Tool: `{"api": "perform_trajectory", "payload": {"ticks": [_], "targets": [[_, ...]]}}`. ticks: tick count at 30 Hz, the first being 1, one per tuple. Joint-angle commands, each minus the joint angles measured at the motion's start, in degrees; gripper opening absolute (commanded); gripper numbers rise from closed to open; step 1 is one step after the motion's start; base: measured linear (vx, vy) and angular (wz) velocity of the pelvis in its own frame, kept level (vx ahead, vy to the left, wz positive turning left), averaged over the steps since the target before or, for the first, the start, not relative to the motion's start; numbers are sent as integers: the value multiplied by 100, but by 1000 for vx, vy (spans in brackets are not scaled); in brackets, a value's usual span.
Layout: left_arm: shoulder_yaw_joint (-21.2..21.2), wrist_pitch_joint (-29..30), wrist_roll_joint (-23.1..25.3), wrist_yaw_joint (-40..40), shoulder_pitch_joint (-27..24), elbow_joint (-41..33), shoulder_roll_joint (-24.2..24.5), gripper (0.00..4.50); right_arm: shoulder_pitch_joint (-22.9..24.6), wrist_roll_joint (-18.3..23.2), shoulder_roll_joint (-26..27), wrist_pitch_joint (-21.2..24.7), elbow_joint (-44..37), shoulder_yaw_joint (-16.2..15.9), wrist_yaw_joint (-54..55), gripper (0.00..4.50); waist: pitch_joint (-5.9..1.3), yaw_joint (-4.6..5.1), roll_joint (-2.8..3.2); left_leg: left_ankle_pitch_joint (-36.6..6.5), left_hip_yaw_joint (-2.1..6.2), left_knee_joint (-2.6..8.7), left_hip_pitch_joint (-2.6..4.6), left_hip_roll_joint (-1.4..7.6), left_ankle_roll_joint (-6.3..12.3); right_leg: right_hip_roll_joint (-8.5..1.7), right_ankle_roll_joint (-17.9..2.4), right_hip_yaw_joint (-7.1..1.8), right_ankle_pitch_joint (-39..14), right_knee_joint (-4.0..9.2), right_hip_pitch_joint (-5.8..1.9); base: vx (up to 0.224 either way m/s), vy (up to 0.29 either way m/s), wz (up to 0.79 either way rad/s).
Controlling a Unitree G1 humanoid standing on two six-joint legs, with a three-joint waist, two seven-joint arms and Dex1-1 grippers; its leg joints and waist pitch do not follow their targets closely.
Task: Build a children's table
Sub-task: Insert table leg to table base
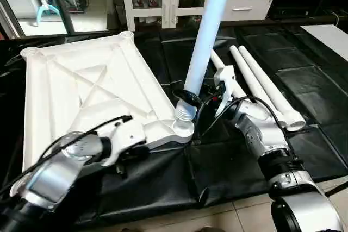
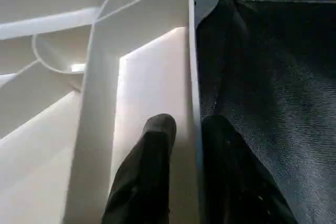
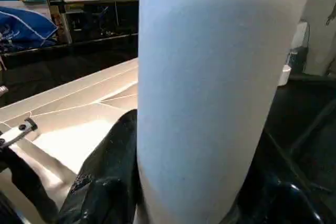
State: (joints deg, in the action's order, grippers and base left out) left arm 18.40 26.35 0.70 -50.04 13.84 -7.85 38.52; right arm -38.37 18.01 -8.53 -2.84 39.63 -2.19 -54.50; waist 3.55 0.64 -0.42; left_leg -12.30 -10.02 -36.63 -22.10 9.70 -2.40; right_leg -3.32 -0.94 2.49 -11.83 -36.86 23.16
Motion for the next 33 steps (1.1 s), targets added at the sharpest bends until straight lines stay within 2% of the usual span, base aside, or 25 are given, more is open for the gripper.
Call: {"api": "perform_trajectory", "payload": {"ticks": [1, 3, 12, 13, 20, 25, 27, 28, 30, 33], "targets": [[-149, -7, -38, -98, -46, -148, 124, 112, -136, 35, -27, -153, 72, 93, -135, 188, -309, -6, 60, -1039, 124, 548, 107, 359, 208, -453, -1583, -287, -786, 440, -229, 0, 0, 0], [-150, -39, -27, -112, -70, -143, 172, 112, -112, 31, -9, -199, 75, 89, -189, 188, -310, -5, 43, -1045, 121, 548, 103, 355, 219, -455, -1576, -290, -812, 443, -233, 0, 0, 0], [-99, -19, 33, -107, -187, -99, 261, 112, 14, 17, 140, -603, 255, 163, -176, 188, -287, -10, 57, -1162, 124, 571, 115, 371, 153, -467, -1579, -301, -905, 451, -209, 0, 0, 0], [-75, -4, 36, -110, -205, -125, 264, 94, 26, 20, 161, -641, 277, 180, -164, 188, -283, -9, 55, -1182, 127, 582, 119, 377, 128, -461, -1589, -299, -876, 450, -205, 0, 0, 0], [-15, 64, 78, -48, -242, -195, 236, 46, 116, 15, 208, -677, 240, 191, -181, 188, -289, -8, 28, -1080, 118, 580, 114, 378, 181, -465, -1604, -302, -769, 447, -221, 0, 0, 0], [-4, -4, 94, 14, -217, -184, 143, 2, 215, -4, 232, -766, 279, 237, -165, 188, -278, -17, 38, -1155, 120, 590, 121, 380, 154, -466, -1581, -305, -882, 461, -210, 0, 0, 0], [1, -33, 106, 29, -203, -172, 120, 0, 239, 2, 234, -753, 279, 231, -203, 188, -278, -16, 35, -1166, 118, 594, 121, 379, 149, -462, -1576, -305, -881, 462, -209, 0, 0, 0], [5, -75, 102, 44, -183, -170, 64, 0, 301, 9, 232, -722, 277, 204, -289, 188, -269, -14, 6, -1191, 112, 598, 119, 379, 155, -461, -1572, -308, -916, 473, -204, 0, 0, 0], [3, -97, 87, 48, -175, -171, 31, 0, 325, 19, 229, -691, 284, 190, -347, 188, -268, -23, 18, -1180, 116, 595, 113, 380, 167, -473, -1559, -313, -965, 473, -209, 0, 0, 0], [-27, -139, -24, 28, -176, -186, -64, 0, 323, 23, 224, -682, 411, 191, -447, 188, -241, -31, 2, -1205, 112, 604, 115, 382, 195, -473, -1524, -320, -1083, 492, -193, 0, 0, 0]]}}
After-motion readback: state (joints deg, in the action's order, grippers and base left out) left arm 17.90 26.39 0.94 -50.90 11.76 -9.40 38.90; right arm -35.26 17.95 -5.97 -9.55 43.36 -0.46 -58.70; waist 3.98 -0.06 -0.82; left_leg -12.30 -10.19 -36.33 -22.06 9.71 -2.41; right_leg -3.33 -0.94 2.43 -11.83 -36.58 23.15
